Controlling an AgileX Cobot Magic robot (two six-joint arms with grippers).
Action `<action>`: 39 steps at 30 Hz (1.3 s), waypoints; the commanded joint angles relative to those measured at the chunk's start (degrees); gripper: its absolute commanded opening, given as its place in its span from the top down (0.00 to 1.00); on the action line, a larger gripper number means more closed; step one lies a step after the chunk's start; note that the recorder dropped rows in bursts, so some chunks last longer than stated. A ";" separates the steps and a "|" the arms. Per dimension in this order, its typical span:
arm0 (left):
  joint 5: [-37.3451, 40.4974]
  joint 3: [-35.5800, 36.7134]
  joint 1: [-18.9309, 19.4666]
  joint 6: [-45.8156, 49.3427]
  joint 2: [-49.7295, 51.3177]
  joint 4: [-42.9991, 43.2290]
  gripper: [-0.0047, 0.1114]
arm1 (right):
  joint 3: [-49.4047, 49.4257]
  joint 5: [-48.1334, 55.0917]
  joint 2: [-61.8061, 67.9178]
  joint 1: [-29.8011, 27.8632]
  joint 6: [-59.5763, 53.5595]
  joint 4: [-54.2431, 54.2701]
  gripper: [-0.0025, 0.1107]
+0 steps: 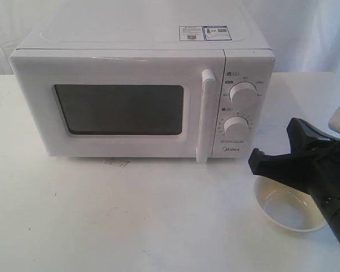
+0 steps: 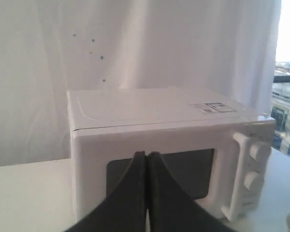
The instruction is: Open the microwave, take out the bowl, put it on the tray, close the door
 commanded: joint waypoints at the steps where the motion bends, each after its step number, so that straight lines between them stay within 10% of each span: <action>1: -10.21 10.70 2.37 -10.63 -0.28 6.60 0.96 | 0.23 -0.48 -0.41 0.06 -0.61 0.05 0.98; 11: -29.65 29.53 6.33 -21.42 -0.28 23.25 0.96 | 0.23 -0.48 -0.41 0.06 -0.61 0.05 0.98; 39: -5.37 29.53 6.33 -23.03 -0.28 34.42 0.96 | 0.23 -0.46 -0.41 0.06 0.15 0.05 0.98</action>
